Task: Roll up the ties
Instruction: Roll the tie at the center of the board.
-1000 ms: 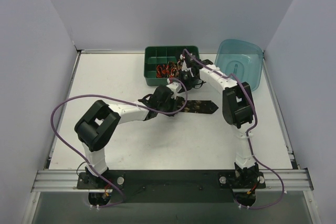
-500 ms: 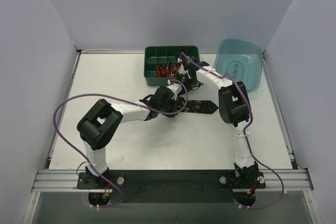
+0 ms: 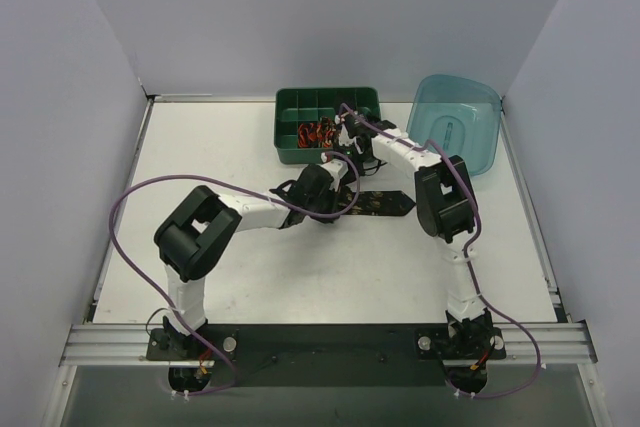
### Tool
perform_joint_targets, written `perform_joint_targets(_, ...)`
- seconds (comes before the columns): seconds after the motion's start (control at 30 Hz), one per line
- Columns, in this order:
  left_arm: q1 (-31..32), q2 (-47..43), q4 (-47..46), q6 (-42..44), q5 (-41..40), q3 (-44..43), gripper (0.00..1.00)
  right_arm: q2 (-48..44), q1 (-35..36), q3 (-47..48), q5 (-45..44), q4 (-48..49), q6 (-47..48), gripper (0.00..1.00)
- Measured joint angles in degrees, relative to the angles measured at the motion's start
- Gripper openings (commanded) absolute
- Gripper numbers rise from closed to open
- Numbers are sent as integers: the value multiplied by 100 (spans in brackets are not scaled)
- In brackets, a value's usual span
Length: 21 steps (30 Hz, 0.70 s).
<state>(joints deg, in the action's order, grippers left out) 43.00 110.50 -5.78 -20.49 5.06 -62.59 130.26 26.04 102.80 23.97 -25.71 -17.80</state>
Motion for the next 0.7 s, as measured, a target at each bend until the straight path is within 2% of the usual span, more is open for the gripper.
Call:
perform_joint_targets(0.13,0,0,2,0,-11,-2,0,-9,-13,4,0,-4,-7,0)
perform_joint_targets(0.17,4,-11,-13,2,-9,15,4,-9,-15,9,0,-11,-11,0)
perform_joint_targets(0.27,9,-219,-79,9,-9,256,18,-9,-61,103,-13,-111,-37,0)
perform_joint_targets(0.33,9,-538,-85,17,-2,555,32,-20,-131,186,-28,-151,-57,0)
perform_joint_targets(0.43,9,-1084,-66,26,31,898,62,-114,-232,249,-83,-157,-81,0)
perform_joint_targets(0.53,-7,-1582,2,2,98,1051,80,-308,-306,247,-162,-179,-83,0)
perform_joint_targets(0.63,-131,-2068,22,-138,267,1137,85,-610,-323,138,-225,-164,-83,0)
perform_joint_targets(0.7,-437,-2282,-15,-398,645,1187,88,-863,-310,-37,-271,-149,-83,0)
